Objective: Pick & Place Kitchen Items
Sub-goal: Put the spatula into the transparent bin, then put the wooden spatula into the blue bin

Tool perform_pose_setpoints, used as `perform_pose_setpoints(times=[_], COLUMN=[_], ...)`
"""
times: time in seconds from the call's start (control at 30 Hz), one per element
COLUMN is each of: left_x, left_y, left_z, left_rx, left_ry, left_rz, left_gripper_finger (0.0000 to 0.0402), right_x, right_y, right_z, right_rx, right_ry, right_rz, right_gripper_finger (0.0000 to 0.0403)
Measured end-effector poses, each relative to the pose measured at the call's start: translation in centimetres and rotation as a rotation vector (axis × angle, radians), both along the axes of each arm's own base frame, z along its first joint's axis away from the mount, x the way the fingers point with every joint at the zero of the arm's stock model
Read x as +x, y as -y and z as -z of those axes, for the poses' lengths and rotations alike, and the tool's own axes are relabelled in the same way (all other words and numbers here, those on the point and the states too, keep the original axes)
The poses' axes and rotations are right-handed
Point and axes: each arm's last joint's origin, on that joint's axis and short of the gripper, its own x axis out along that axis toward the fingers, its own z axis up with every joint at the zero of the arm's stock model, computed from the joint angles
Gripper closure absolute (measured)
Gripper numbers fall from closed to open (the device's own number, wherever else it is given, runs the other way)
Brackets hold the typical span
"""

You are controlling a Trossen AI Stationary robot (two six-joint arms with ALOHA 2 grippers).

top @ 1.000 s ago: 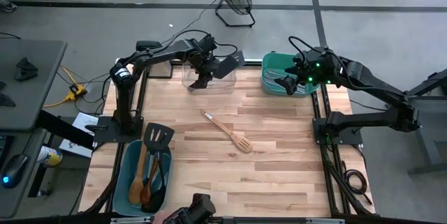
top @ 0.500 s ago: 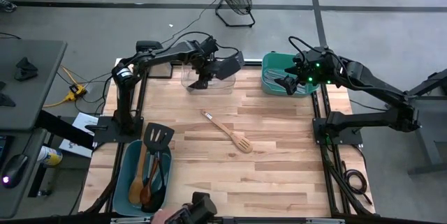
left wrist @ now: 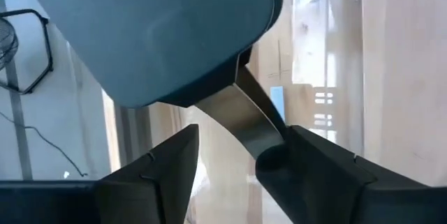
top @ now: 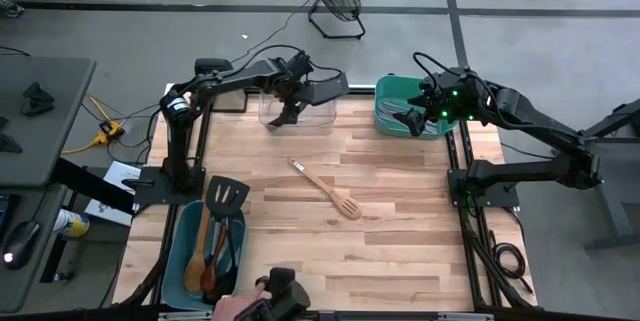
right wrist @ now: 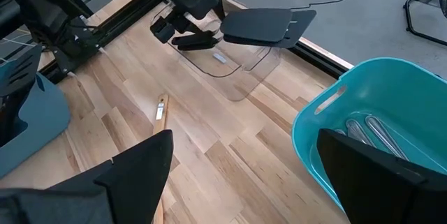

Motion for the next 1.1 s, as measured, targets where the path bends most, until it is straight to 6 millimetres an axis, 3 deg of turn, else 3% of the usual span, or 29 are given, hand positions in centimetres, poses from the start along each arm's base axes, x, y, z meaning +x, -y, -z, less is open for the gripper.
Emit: perform_pose_setpoints(times=[0.27, 0.77, 0.93, 1.1], left_x=[-0.1, -0.2, 0.1, 1.3], left_y=[-0.1, -0.2, 0.8, 2.9], left_z=[-1.1, -6.6, -7.7, -8.1], left_rx=[0.050, 0.073, 0.053, 0.041], left_ry=[-0.011, -0.018, -0.024, -0.044], left_rz=[-0.020, -0.076, -0.075, 0.021], left_gripper_finger=[0.0174, 0.0174, 0.0174, 0.0174], right_x=[0.0, 0.0, 0.0, 0.0], right_y=[0.0, -0.1, -0.1, -0.1], right_z=[0.0, 0.1, 0.1, 0.1], right_rx=[-0.001, 0.011, 0.010, 0.008], right_ry=[-0.002, -0.003, -0.003, -0.005], right_rz=[-0.005, -0.024, -0.024, -0.026], right_gripper_finger=[0.0054, 0.0054, 0.0054, 0.0054])
